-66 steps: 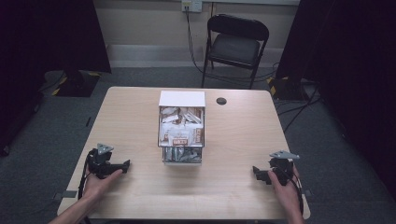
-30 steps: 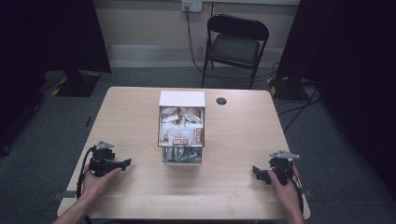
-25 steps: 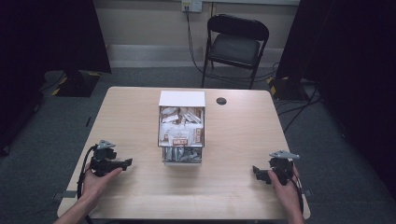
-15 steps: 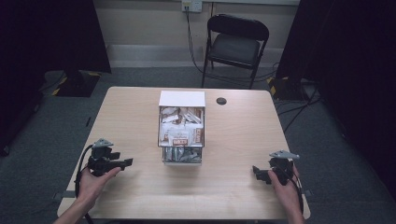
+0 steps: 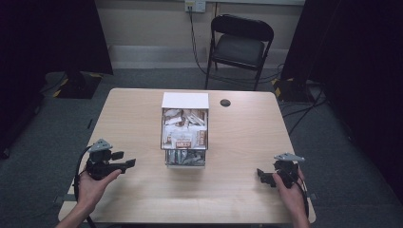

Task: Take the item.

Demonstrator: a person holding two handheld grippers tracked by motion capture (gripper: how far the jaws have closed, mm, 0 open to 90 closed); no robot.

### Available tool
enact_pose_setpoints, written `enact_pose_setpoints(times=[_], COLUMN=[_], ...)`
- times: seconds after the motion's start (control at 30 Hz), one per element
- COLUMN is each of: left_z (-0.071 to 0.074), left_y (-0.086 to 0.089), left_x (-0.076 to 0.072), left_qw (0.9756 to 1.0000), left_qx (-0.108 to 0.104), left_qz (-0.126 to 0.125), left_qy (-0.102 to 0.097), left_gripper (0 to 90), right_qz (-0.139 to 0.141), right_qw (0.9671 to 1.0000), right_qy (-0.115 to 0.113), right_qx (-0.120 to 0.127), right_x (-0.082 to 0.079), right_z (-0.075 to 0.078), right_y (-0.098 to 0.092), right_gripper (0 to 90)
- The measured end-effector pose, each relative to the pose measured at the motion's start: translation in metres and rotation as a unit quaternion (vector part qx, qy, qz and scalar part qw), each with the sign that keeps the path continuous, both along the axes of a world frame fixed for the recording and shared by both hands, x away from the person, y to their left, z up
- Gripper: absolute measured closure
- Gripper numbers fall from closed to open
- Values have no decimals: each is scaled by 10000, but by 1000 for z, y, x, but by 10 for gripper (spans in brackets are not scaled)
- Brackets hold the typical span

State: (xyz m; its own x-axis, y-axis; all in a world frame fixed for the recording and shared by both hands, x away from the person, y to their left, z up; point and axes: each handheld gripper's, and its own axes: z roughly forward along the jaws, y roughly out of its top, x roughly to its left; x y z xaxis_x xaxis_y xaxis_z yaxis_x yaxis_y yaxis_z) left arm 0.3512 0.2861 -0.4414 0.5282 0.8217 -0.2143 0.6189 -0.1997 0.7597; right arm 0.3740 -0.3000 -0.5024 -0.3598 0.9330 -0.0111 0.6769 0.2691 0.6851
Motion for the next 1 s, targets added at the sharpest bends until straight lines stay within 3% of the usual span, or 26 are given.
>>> enact_pose_setpoints(times=[0.03, 0.07, 0.2, 0.4, 0.53, 0.6, 0.77, 0.87, 0.97, 1.0], left_z=[0, 5, 14, 20, 28, 35, 43, 47, 52, 57], left_y=[0, -2, -8, -12, -13, -14, -18, -19, -19, -19], left_x=[0, -2, -5, -5, -7, -7, -6, -4, -2, -2], left_qw=[10000, 9998, 9989, 9982, 9969, 9954, 9940, 9918, 9916, 9904], left_qx=[0, -19, 10, -204, -282, -465, -383, -669, -725, -819], left_qz=[0, -83, -248, -414, -491, -574, -711, -883, -823, -837], left_qy=[0, -155, -389, -386, -547, -604, -738, -638, -680, -731], left_gripper=[361, 361, 369, 377, 423, 422, 407, 409, 409, 408], right_qz=[0, -1, 0, 0, 0, 0, -2, -1, -2, -2], right_qw=[10000, 10000, 10000, 10000, 10000, 10000, 10000, 10000, 10000, 10000], right_qy=[0, 0, -1, 0, 0, -1, -1, -1, -2, -2], right_qx=[0, 0, 0, 0, 0, 1, 0, 1, 1, 1], right_x=[0, 0, 0, 0, 0, 0, 0, 0, 0, 0], right_z=[0, 0, 0, 0, 0, 0, 0, 0, 0, 0], right_y=[0, 0, 0, 0, 0, 0, 0, 0, 0, 0], right_gripper=[0, 0, 0, 0, 0, 0, 0, 0, 0, 0])
